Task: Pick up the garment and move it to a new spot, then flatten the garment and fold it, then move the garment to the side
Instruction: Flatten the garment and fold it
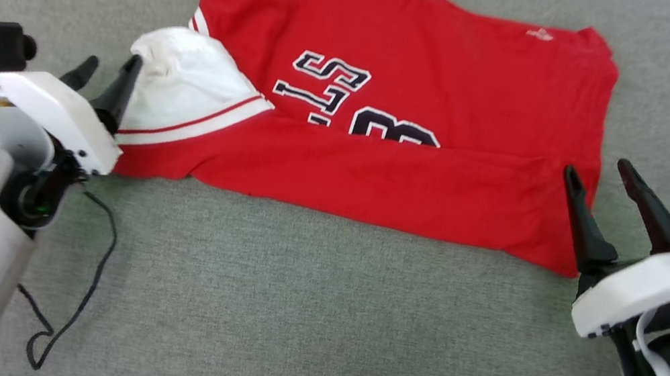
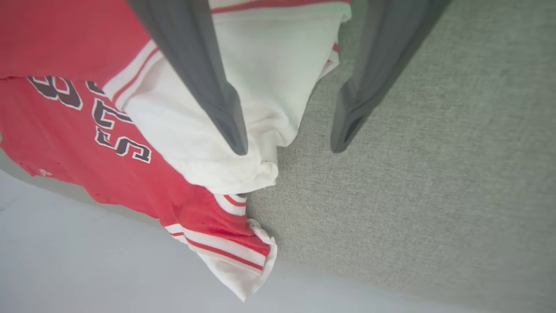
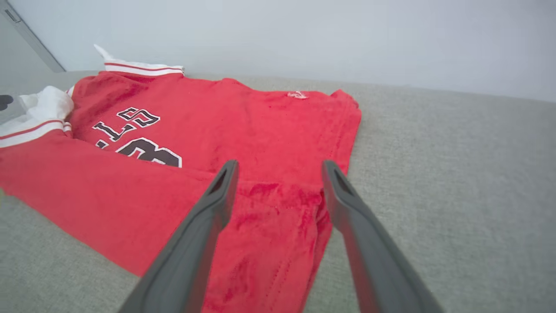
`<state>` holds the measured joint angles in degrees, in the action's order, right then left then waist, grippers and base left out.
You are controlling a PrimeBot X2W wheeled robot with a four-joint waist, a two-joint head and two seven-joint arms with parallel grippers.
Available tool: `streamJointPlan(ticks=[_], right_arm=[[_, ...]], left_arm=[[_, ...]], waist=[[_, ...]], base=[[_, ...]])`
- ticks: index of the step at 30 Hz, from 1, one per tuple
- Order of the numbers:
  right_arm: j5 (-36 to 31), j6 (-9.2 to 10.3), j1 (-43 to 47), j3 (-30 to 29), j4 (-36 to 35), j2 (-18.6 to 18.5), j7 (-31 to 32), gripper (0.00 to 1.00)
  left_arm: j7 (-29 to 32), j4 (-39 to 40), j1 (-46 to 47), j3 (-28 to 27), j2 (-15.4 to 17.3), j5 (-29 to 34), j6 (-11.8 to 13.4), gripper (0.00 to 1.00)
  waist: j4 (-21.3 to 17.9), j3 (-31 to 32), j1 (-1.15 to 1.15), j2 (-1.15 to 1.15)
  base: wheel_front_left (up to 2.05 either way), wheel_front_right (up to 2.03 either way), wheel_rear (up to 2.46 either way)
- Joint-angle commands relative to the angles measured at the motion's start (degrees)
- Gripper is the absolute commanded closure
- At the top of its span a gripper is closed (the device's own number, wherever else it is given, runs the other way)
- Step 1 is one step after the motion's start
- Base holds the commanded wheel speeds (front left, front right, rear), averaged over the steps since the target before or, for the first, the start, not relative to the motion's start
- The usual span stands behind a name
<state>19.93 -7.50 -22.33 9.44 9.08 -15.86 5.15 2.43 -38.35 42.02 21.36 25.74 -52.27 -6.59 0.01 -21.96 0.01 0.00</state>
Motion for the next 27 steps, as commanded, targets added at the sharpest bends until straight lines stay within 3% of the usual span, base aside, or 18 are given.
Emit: streamJointPlan(ticks=[1,5,9,13,17,22,27], right_arm=[[-1.2,0.02,1.6,-0.5,-1.3,0.7,-2.4,0.00],[-3.4,0.02,4.9,-1.6,-5.0,2.8,-6.2,0.00],[-4.9,0.02,7.5,-2.4,-8.2,4.3,-7.3,0.00],[-6.1,0.02,8.9,-3.2,-11.4,5.7,-7.7,0.00],[-6.5,0.03,9.7,-3.1,-13.3,7.1,-7.3,0.00],[-6.5,0.02,9.6,-3.2,-14.3,8.6,-7.3,0.00],[-6.7,0.02,9.5,-3.9,-14.3,9.0,-6.9,0.00]], left_arm=[[0.9,0.3,-0.6,0.3,1.0,-0.3,-0.3,0.00],[6.4,2.2,-1.9,1.5,4.9,-1.3,-0.6,0.00],[15.9,6.0,-3.3,4.4,9.9,-2.3,-0.8,0.00],[26.5,10.1,-5.0,6.7,14.9,-4.6,-0.8,0.00],[33.0,12.8,-6.5,6.9,17.9,-6.7,0.2,0.00],[34.9,14.3,-7.4,5.6,19.0,-8.9,1.7,0.00],[35.8,13.6,-8.2,5.1,17.4,-11.9,1.2,0.00]], waist=[[-0.4,2.4,-0.01,0.00],[-1.0,5.4,-0.01,0.00],[-1.9,7.1,-0.01,0.00],[-2.9,7.0,-0.01,0.00],[-4.3,5.4,-0.01,0.00],[-6.0,2.7,-0.01,0.00],[-7.2,0.8,-0.01,0.00]], base=[[0.00,0.00,0.00],[0.00,0.00,0.00],[0.00,0.00,0.00],[0.00,0.00,0.00],[0.00,0.00,0.00],[0.00,0.00,0.00],[0.00,0.00,0.00]])
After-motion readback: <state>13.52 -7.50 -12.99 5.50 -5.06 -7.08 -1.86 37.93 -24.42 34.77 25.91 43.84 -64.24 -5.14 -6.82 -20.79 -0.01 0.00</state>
